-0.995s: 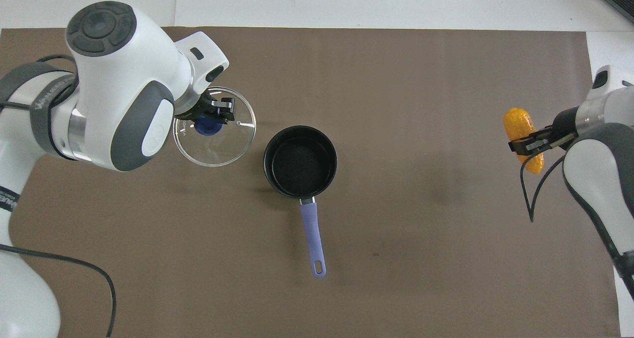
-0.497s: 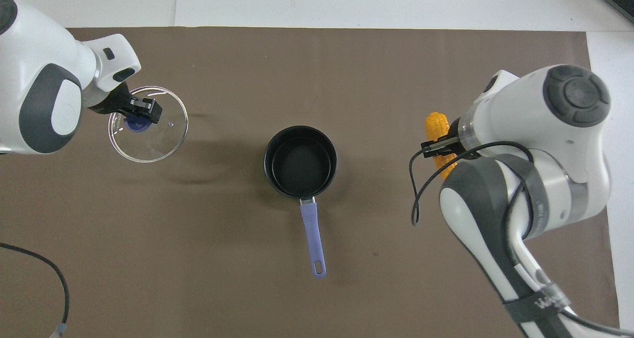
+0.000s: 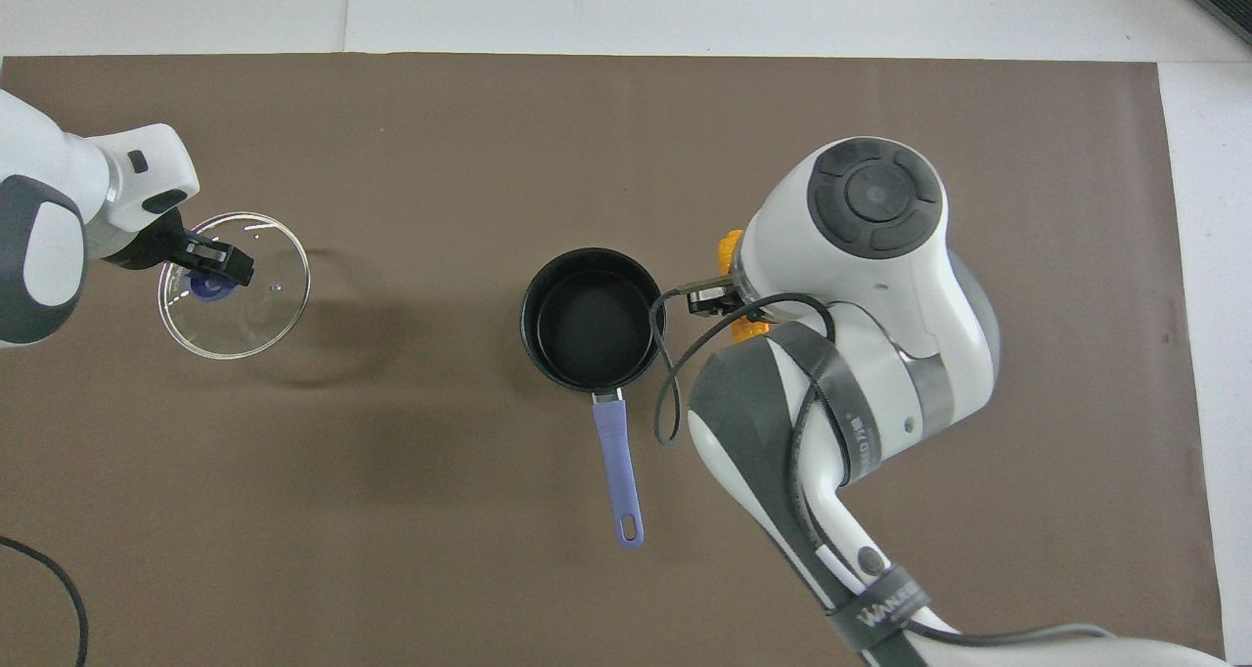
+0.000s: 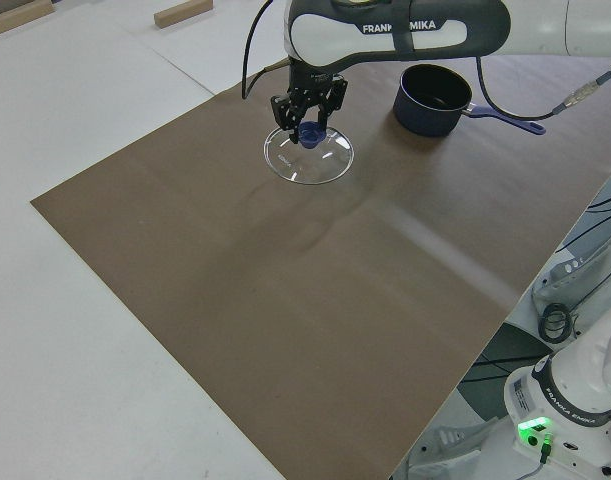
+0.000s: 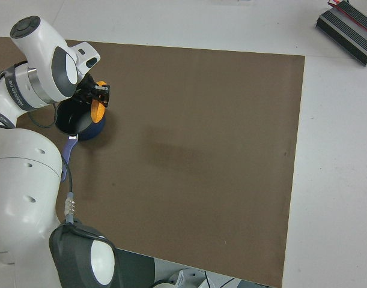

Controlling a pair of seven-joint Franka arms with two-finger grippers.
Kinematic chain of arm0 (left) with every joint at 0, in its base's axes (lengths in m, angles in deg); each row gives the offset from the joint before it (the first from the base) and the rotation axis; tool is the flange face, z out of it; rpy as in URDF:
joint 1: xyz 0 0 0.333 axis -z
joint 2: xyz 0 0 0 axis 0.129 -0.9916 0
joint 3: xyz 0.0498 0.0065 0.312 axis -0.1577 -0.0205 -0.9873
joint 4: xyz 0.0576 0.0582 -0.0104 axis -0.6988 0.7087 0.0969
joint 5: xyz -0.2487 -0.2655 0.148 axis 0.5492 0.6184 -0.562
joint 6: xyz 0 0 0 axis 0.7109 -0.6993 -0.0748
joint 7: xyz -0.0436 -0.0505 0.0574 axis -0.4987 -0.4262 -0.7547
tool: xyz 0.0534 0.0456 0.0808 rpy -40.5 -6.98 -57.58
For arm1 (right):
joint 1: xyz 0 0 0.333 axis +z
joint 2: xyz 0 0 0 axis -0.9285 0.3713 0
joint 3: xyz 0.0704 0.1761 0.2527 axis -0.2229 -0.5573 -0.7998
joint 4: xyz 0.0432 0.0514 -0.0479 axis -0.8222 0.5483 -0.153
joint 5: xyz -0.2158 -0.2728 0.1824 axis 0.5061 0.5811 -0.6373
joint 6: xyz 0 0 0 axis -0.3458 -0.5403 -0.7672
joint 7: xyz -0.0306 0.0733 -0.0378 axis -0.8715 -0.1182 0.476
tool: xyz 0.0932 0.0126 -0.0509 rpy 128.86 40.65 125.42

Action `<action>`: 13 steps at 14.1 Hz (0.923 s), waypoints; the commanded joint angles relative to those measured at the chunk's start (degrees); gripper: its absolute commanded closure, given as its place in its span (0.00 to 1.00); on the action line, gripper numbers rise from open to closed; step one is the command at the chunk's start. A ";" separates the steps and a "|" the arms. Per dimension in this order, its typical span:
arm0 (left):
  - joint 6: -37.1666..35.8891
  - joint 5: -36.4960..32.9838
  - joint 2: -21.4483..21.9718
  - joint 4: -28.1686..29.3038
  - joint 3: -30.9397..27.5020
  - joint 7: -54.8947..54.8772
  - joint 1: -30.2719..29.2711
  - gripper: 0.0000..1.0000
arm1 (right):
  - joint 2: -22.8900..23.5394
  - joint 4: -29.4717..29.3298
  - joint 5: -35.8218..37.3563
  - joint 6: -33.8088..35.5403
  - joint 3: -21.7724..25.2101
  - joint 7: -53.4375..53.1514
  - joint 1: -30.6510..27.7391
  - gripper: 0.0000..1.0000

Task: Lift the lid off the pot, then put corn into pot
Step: 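Lower the lid onto the table and open the left gripper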

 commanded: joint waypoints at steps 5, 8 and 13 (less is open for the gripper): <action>7.58 0.64 7.98 16.56 0.56 -6.65 -7.15 1.00 | 16.50 -18.83 -0.86 1.55 -4.51 -12.94 3.39 1.00; 13.28 0.64 9.65 22.44 0.47 -8.06 -8.29 1.00 | 19.43 -20.53 -1.03 -0.56 -4.60 -13.56 3.83 1.00; 18.22 0.64 9.74 25.89 0.56 -9.20 -8.74 0.85 | 19.87 -17.72 -1.65 -3.29 -4.86 -12.78 3.57 1.00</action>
